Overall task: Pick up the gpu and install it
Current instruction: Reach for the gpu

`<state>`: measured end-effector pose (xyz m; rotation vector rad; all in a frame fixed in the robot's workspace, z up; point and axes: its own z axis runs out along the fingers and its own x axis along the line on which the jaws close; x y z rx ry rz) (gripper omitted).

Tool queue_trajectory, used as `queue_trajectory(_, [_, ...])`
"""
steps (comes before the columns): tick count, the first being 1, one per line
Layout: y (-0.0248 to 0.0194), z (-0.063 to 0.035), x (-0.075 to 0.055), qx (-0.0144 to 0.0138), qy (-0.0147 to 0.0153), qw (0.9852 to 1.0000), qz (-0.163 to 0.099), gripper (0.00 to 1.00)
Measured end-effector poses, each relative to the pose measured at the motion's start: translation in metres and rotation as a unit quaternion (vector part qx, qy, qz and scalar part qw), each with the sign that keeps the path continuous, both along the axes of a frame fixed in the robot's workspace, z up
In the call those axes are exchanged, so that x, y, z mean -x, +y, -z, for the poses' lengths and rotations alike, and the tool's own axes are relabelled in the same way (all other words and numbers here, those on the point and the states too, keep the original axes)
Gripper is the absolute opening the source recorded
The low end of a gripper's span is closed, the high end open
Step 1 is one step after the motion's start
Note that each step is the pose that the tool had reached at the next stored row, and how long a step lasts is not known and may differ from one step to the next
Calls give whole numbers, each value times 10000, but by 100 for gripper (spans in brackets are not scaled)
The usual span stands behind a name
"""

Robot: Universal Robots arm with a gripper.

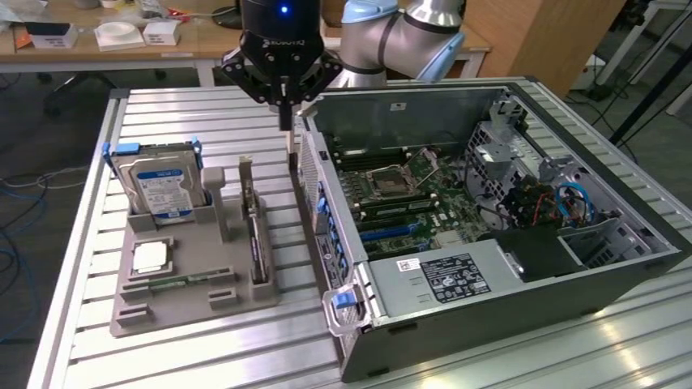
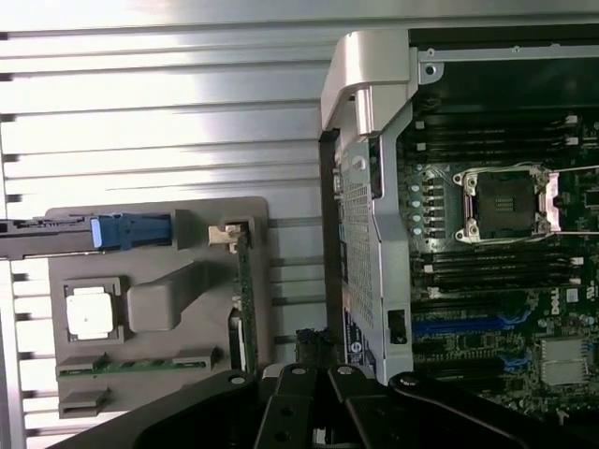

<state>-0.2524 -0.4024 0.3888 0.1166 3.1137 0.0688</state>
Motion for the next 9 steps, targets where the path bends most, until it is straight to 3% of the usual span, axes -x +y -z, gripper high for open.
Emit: queue_trajectory(9, [-4,1,77,0,0,10000,0,11])
